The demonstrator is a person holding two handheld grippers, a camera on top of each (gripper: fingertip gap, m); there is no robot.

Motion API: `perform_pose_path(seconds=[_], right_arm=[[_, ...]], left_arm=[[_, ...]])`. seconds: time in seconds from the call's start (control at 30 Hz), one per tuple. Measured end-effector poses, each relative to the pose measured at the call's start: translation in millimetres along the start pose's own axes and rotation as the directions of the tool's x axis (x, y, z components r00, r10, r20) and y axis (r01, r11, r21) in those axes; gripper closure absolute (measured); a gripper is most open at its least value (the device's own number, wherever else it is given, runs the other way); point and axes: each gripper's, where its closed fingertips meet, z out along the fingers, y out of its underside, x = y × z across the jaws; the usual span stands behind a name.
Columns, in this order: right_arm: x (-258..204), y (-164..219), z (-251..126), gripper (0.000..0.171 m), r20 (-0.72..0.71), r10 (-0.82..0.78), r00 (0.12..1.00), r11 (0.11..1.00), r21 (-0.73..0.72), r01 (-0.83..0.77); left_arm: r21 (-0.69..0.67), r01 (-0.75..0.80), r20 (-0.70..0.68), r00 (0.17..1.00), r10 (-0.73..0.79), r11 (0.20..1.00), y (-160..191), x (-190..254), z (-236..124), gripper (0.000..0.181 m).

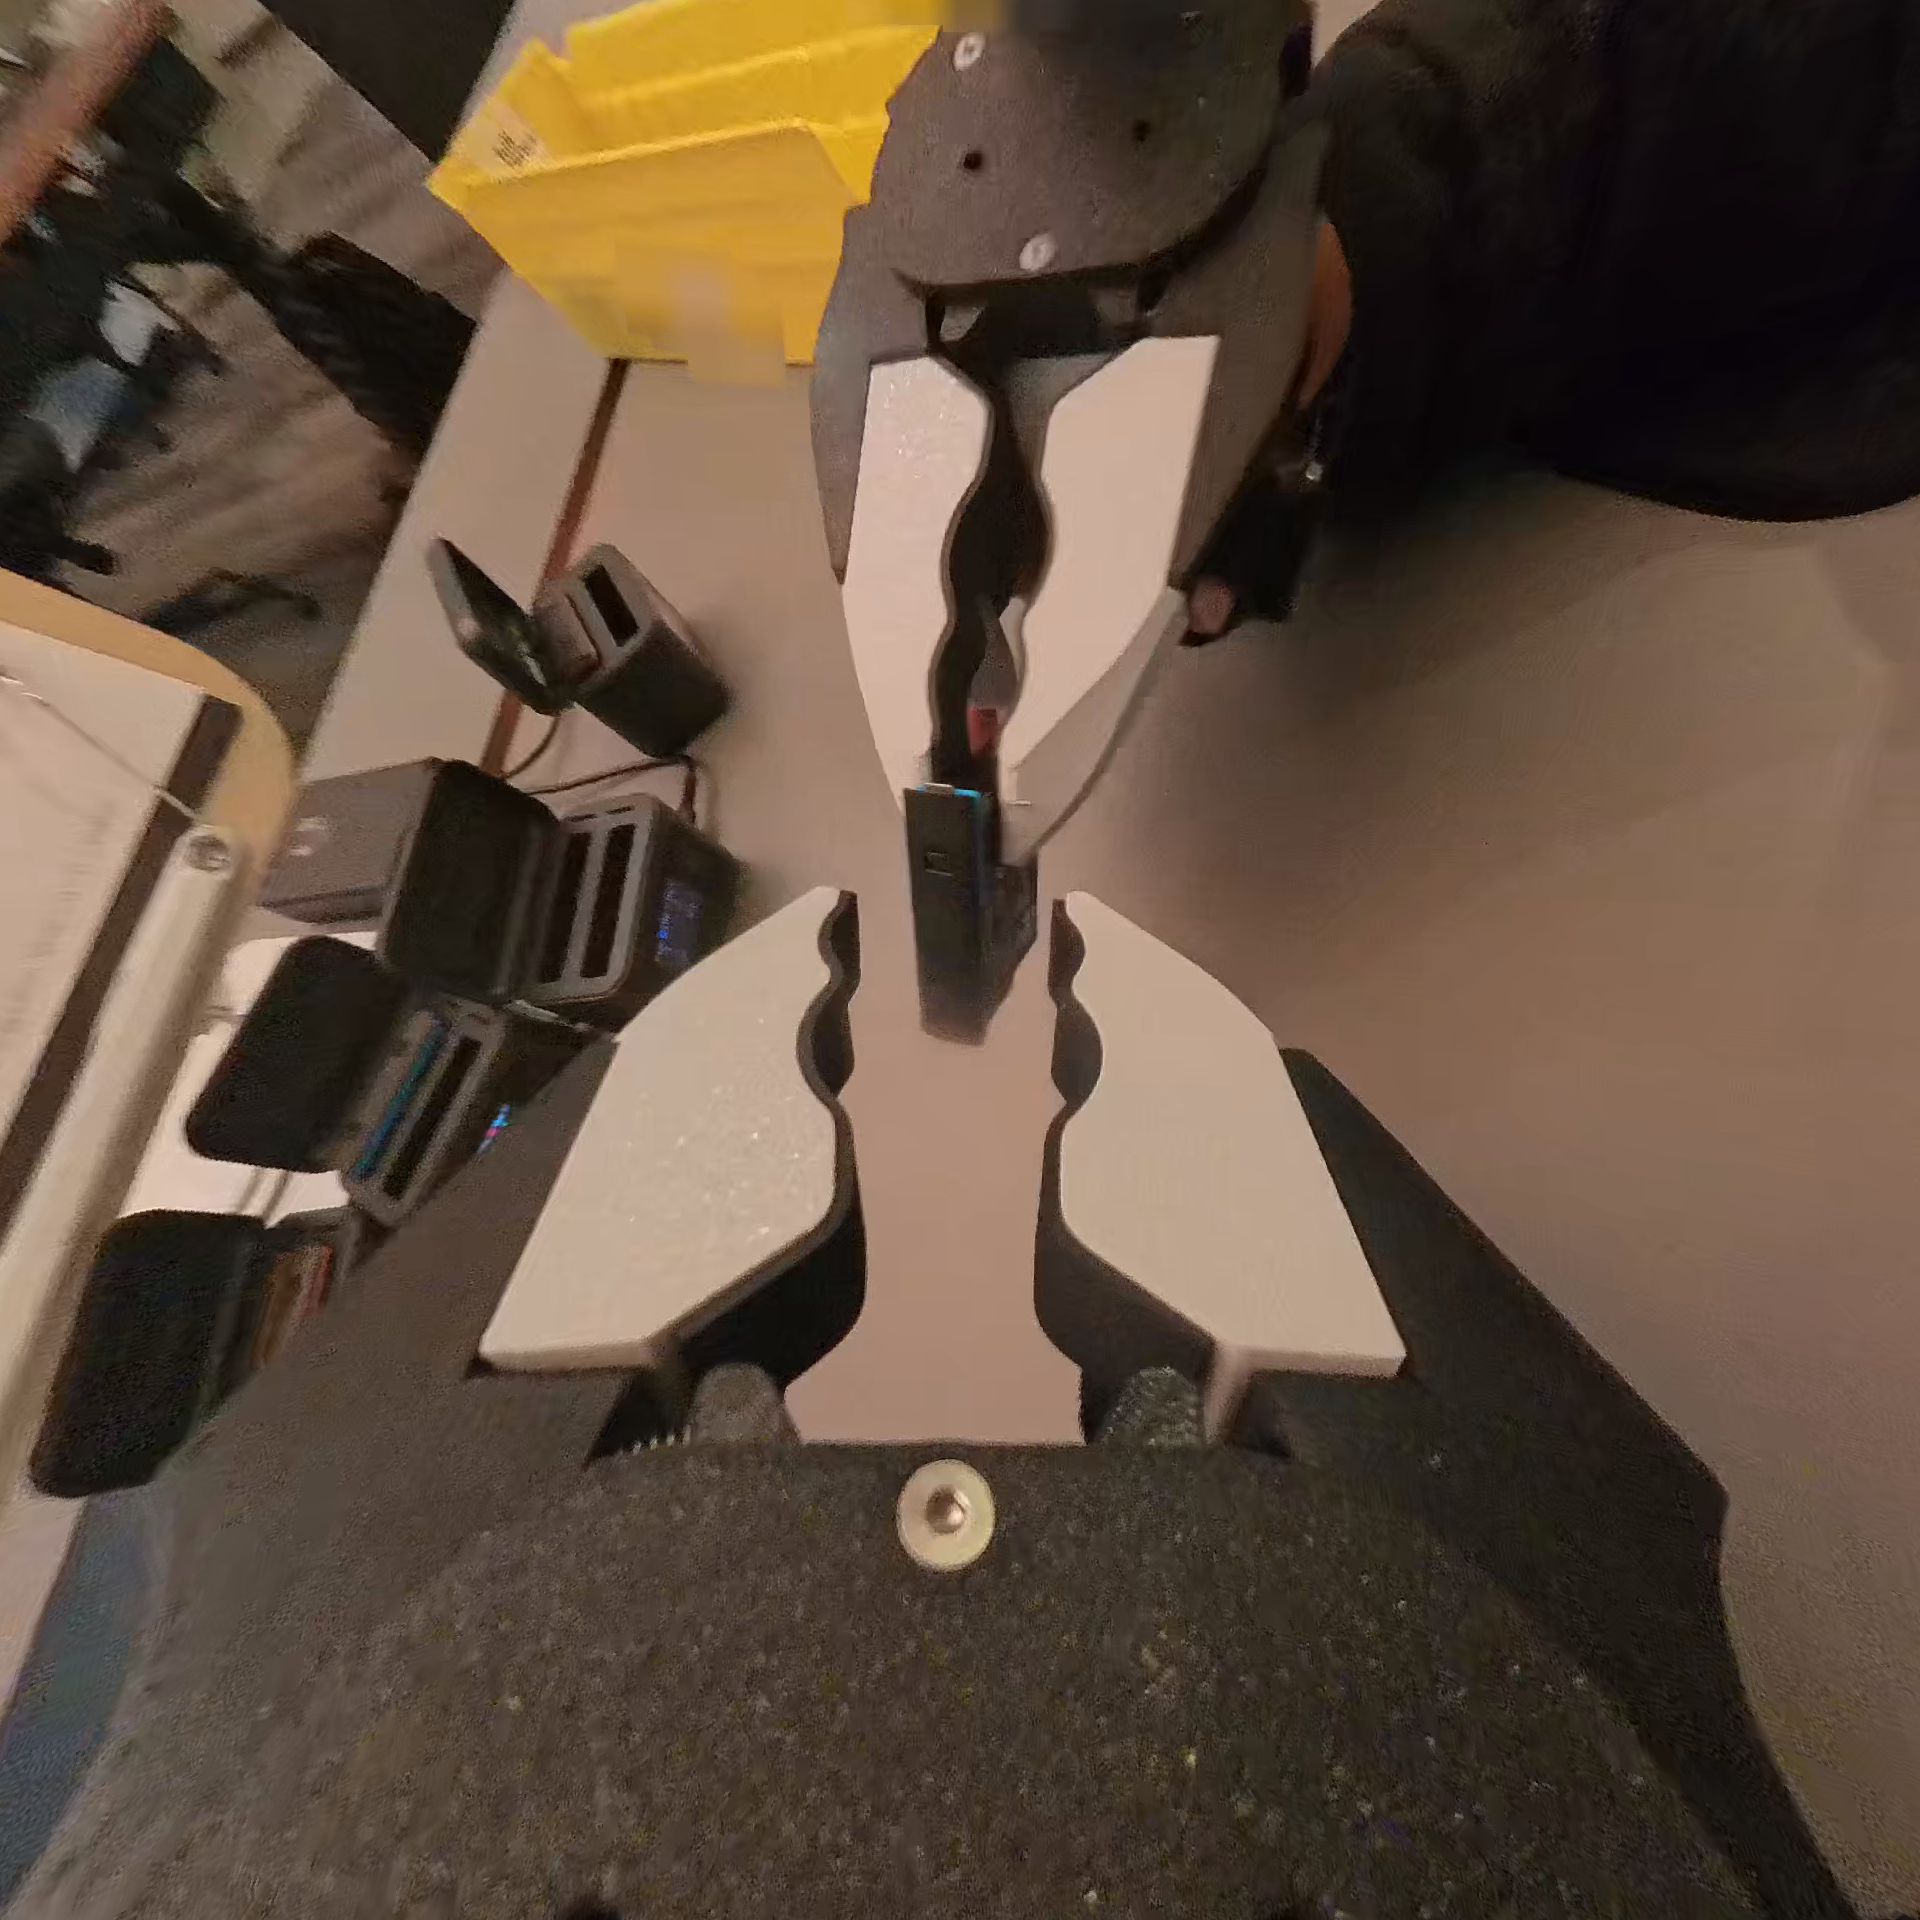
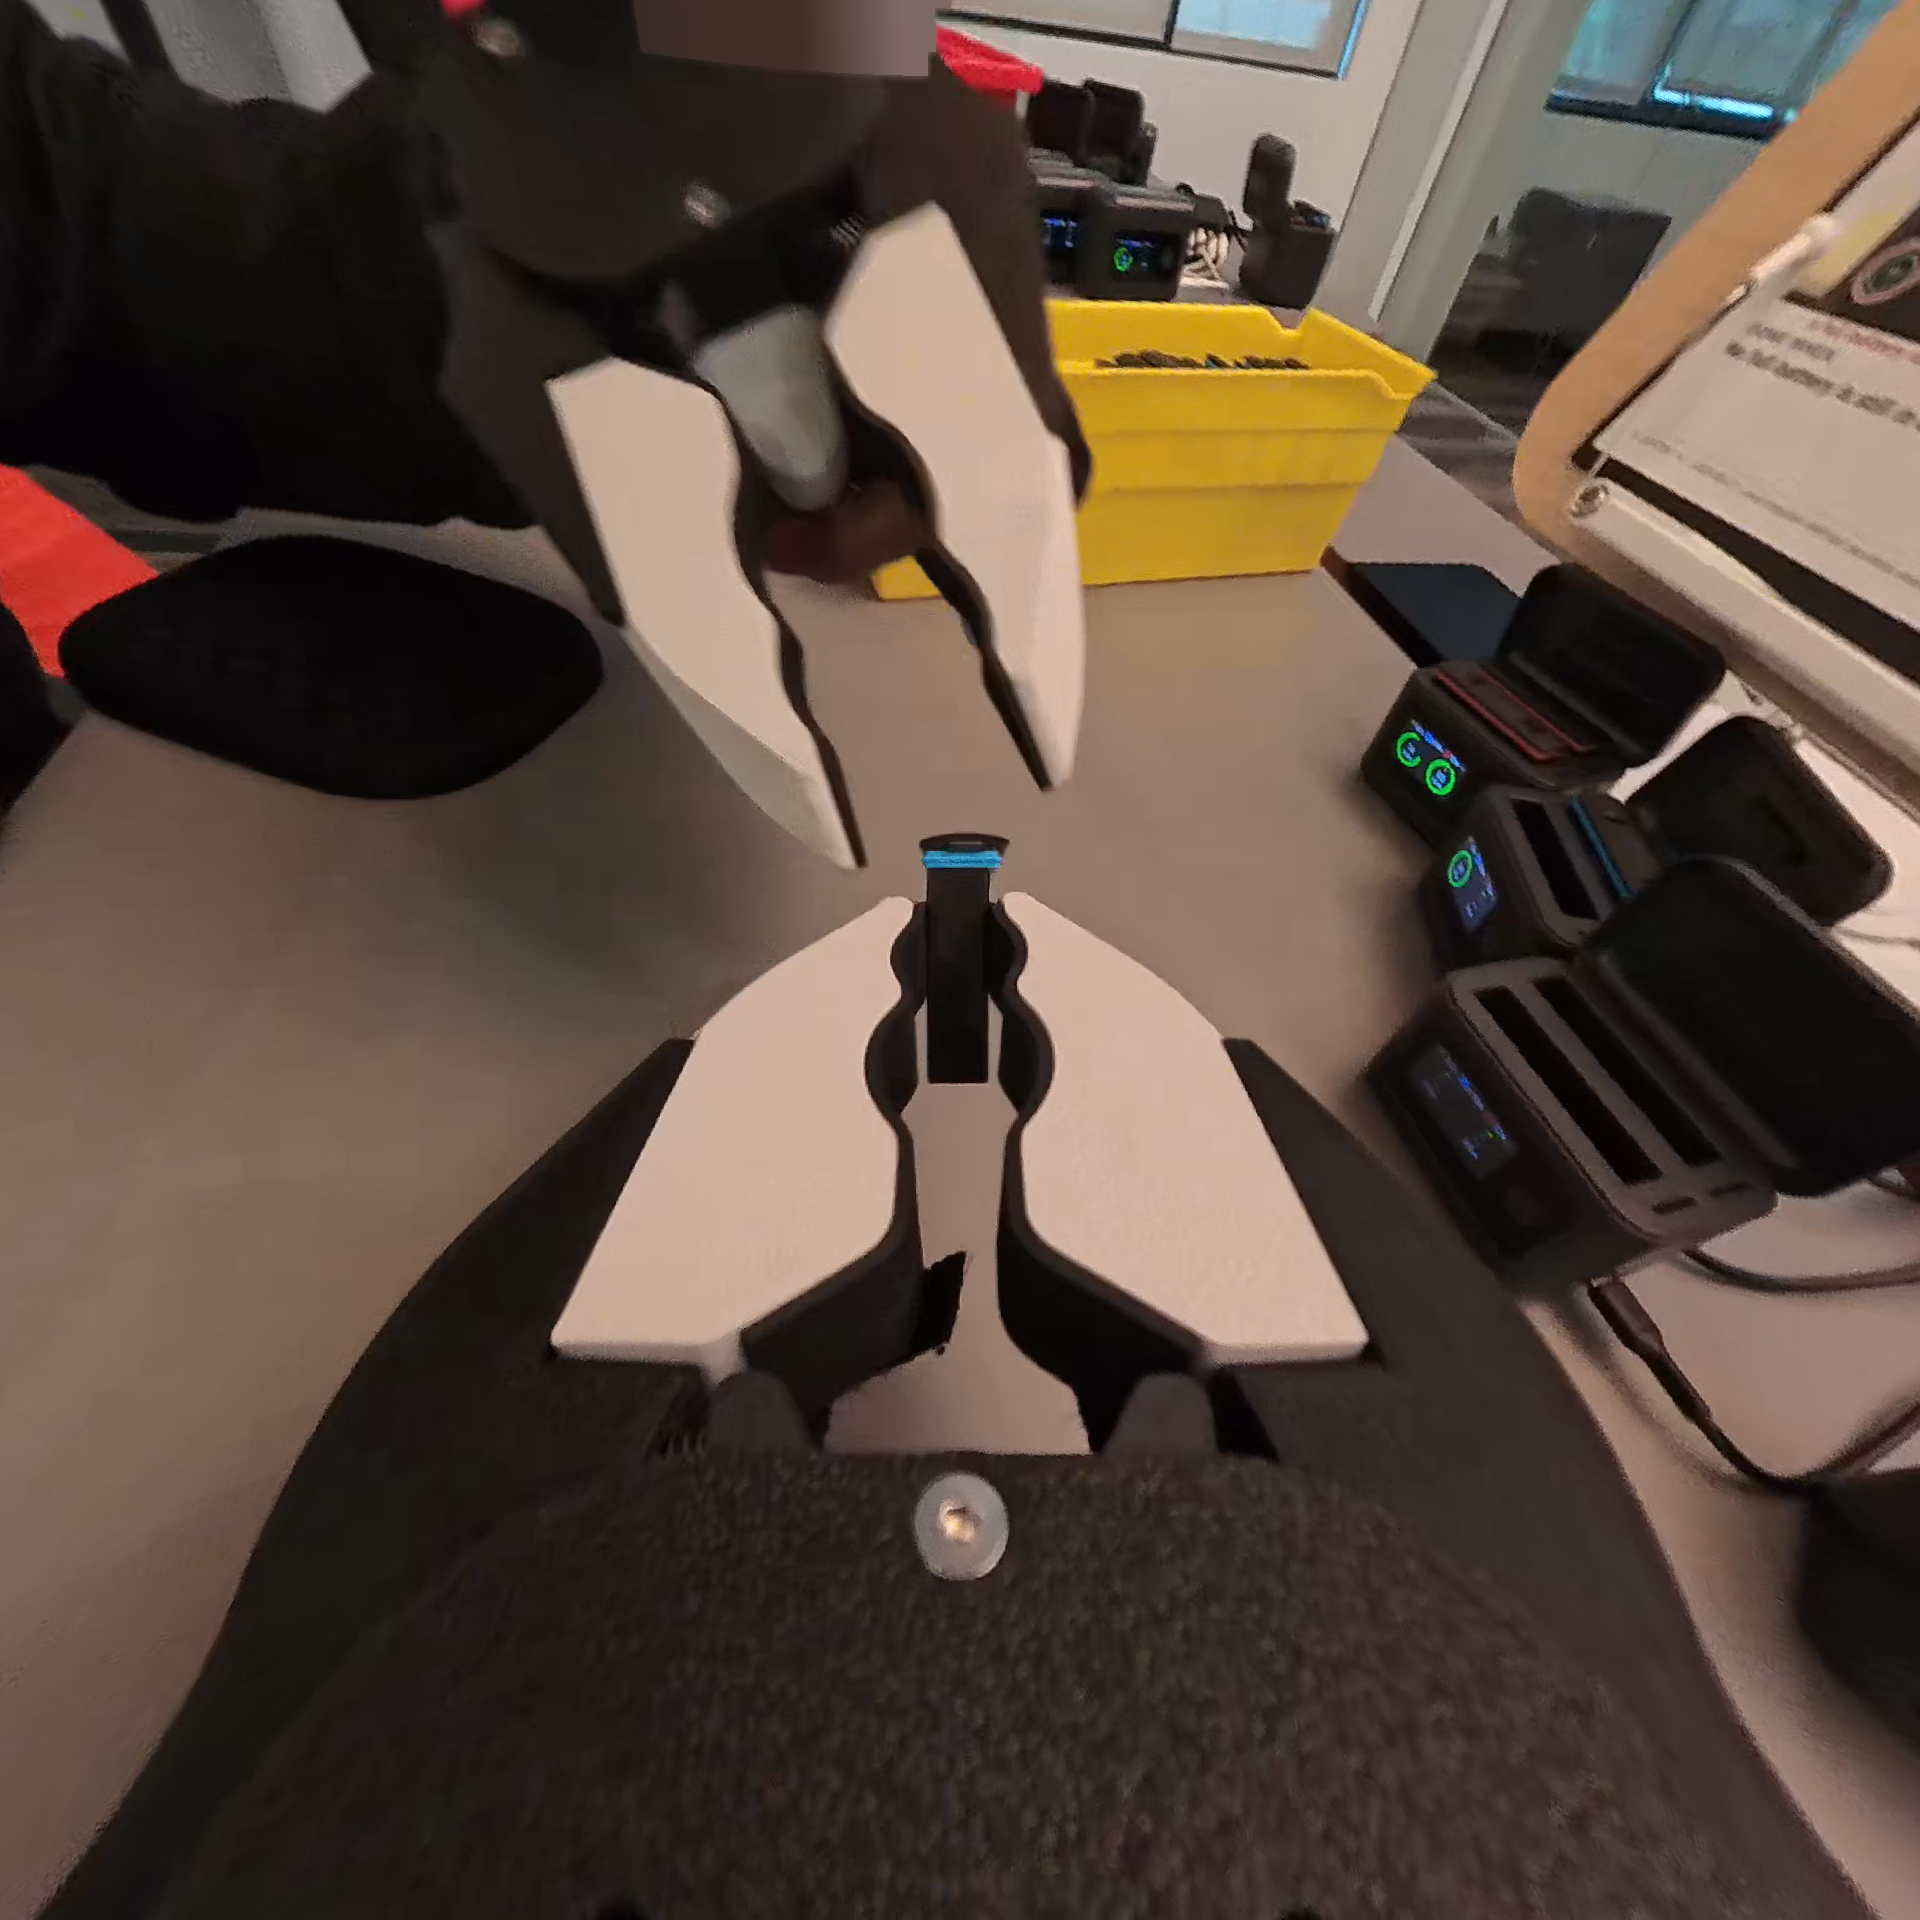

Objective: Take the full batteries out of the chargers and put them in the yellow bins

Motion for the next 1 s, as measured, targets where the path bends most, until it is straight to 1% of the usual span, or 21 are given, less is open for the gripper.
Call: perform_pose_path(seconds=[0.07, 0.17, 0.23, 0.43, 0.47, 0.53, 0.63, 0.67, 0.77, 0.83, 0.93, 1.0], right_arm=[[-5, -4, 1, 0.161, 0.004, -0.029, 1.000, 0.999, 0.013, 0.029], [-8, -6, 0, 0.161, 0.014, -0.042, 0.999, 0.999, 0.022, 0.042], [-7, -6, -1, 0.161, 0.016, -0.042, 0.999, 0.999, 0.025, 0.042], [-7, -7, -3, 0.160, 0.019, -0.045, 0.999, 0.999, 0.023, 0.044], [-3, -6, -5, 0.160, 0.007, -0.037, 0.999, 0.999, 0.015, 0.037], [10, -5, -13, 0.154, -0.038, -0.018, 0.999, 1.000, 0.005, 0.019], [30, 7, -26, 0.151, -0.085, 0.029, 0.996, 0.999, -0.035, -0.032], [35, 13, -28, 0.151, -0.097, 0.040, 0.994, 0.998, -0.047, -0.045], [41, 27, -27, 0.152, -0.100, 0.081, 0.992, 0.993, -0.080, -0.089], [40, 35, -25, 0.152, -0.095, 0.075, 0.993, 0.990, -0.114, -0.086], [36, 41, -21, 0.152, -0.076, 0.062, 0.995, 0.986, -0.148, -0.073], [35, 42, -20, 0.152, -0.066, 0.073, 0.995, 0.985, -0.151, -0.083]], left_arm=[[-0.025, 0.027, -0.060, 0.998, -0.029, 0.999, 8, 1, 7, 0.146], [0.001, 0.038, -0.115, 0.993, -0.038, 0.999, 7, 5, 10, 0.160], [0.006, 0.029, -0.129, 0.991, -0.028, 1.000, 6, 7, 11, 0.165], [-0.025, -0.057, -0.160, 0.986, 0.052, 0.998, 5, 6, 11, 0.166], [-0.043, -0.095, -0.163, 0.983, 0.087, 0.995, 6, 2, 9, 0.166], [-0.115, -0.209, -0.150, 0.970, 0.191, 0.971, 15, -17, 3, 0.166], [-0.221, -0.298, -0.137, 0.952, 0.273, 0.929, 25, -69, -7, 0.166], [-0.257, -0.321, -0.153, 0.945, 0.289, 0.912, 30, -86, -8, 0.166], [-0.355, -0.346, -0.212, 0.934, 0.286, 0.868, 46, -135, -1, 0.166], [-0.401, -0.343, -0.248, 0.933, 0.260, 0.849, 57, -157, 9, 0.166], [-0.462, -0.359, -0.301, 0.924, 0.237, 0.811, 73, -176, 24, 0.165], [-0.473, -0.355, -0.322, 0.922, 0.217, 0.806, 80, -179, 33, 0.166]])
